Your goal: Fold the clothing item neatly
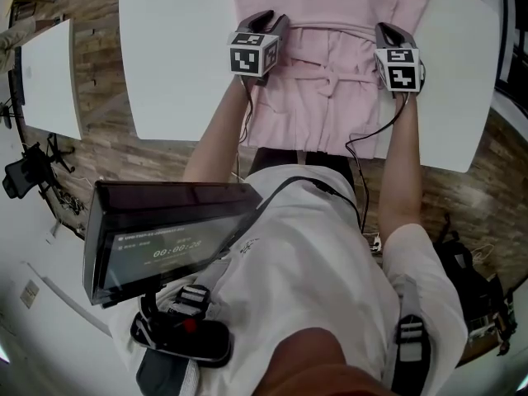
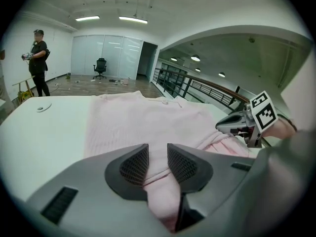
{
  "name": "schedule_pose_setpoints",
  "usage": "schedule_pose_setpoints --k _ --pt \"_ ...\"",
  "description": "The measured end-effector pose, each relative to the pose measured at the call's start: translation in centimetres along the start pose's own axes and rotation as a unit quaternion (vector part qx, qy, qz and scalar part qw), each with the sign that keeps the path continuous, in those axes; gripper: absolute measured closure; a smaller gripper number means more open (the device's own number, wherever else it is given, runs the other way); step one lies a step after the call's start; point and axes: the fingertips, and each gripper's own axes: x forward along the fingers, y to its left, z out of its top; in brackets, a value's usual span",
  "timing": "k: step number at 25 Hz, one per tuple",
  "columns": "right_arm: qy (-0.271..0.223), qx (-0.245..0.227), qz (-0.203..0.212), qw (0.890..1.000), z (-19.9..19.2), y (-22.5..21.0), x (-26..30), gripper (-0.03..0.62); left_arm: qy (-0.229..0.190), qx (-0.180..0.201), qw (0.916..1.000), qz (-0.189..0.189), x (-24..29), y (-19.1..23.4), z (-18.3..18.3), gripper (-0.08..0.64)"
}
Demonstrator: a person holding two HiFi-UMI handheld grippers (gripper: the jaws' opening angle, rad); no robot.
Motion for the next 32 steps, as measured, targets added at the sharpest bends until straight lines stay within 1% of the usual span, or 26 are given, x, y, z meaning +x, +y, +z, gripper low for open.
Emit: schedule_pose_setpoints --k 2,4,6,7,8,10,12,14,16,18,19,21,23,25,28,32 --pt "-0.021 0.003 -0.002 1.000 0.1 -0.1 -0.5 0.580 -0.024 0.001 0.9997 0.004 -0.5 0.0 0.3 0.454" --pt "-0.049 0.020 0.002 0.999 0.1 -0.1 -1.6 0.580 -0.045 0.014 0.9989 0.003 -1.3 -0.4 0.3 0.454" --pt "-0.071 0.045 0.008 0.996 -0.1 0.3 -3.1 0.580 -0.049 0.029 0.9984 -0.002 -2.6 -0.9 -0.3 0.456" --pt "-0.080 0.056 0.009 0.995 -0.1 0.8 -3.9 0.580 -0.047 0.036 0.9982 -0.005 -3.5 -0.8 -0.8 0.472" --pt "-0.087 0.066 0.008 0.994 0.0 1.4 -4.7 0.583 -0.045 0.039 0.9982 -0.005 -4.7 -0.4 -1.2 0.556" --pt "-0.090 0.081 0.001 0.993 0.1 2.9 -5.9 0.589 -0.043 0.038 0.9983 0.002 -6.9 1.2 -2.0 0.560" --pt "-0.084 0.088 -0.012 0.992 -0.5 3.4 -6.5 0.589 -0.043 0.046 0.9978 0.021 -7.9 2.8 -2.2 0.560" --pt "-0.075 0.084 -0.034 0.993 -1.4 2.5 -6.0 0.589 -0.047 0.082 0.9949 0.036 -7.3 3.3 -1.3 0.558" --pt "-0.066 0.069 -0.062 0.993 -2.3 0.6 -5.0 0.588 -0.053 0.118 0.9910 0.032 -5.2 2.7 0.2 0.559" --pt "-0.063 0.058 -0.076 0.993 -2.6 -1.0 -3.6 0.588 -0.050 0.137 0.9889 0.030 -2.6 2.4 1.2 0.558" --pt "-0.061 0.055 -0.074 0.994 -2.5 -1.4 -2.9 0.588 -0.043 0.139 0.9889 0.031 -1.6 2.7 1.5 0.558" --pt "-0.053 0.043 -0.061 0.996 -1.7 -1.4 -1.6 0.588 -0.014 0.133 0.9904 0.033 -0.3 3.6 1.2 0.558" --pt "-0.045 0.027 -0.041 0.998 -0.7 -0.6 -0.7 0.588 0.017 0.126 0.9911 0.039 -0.1 5.0 0.1 0.558" --pt "-0.040 0.015 -0.021 0.999 -0.3 0.0 -0.1 0.589 0.035 0.118 0.9914 0.045 -0.6 5.9 -0.8 0.560" --pt "-0.035 0.008 0.003 0.999 -0.7 0.2 0.0 0.589 0.050 0.103 0.9922 0.050 -1.4 5.9 -1.8 0.560" --pt "-0.034 -0.001 0.021 0.999 -0.1 2.0 0.8 0.589 0.050 0.094 0.9924 0.061 -2.3 8.0 -2.6 0.560"
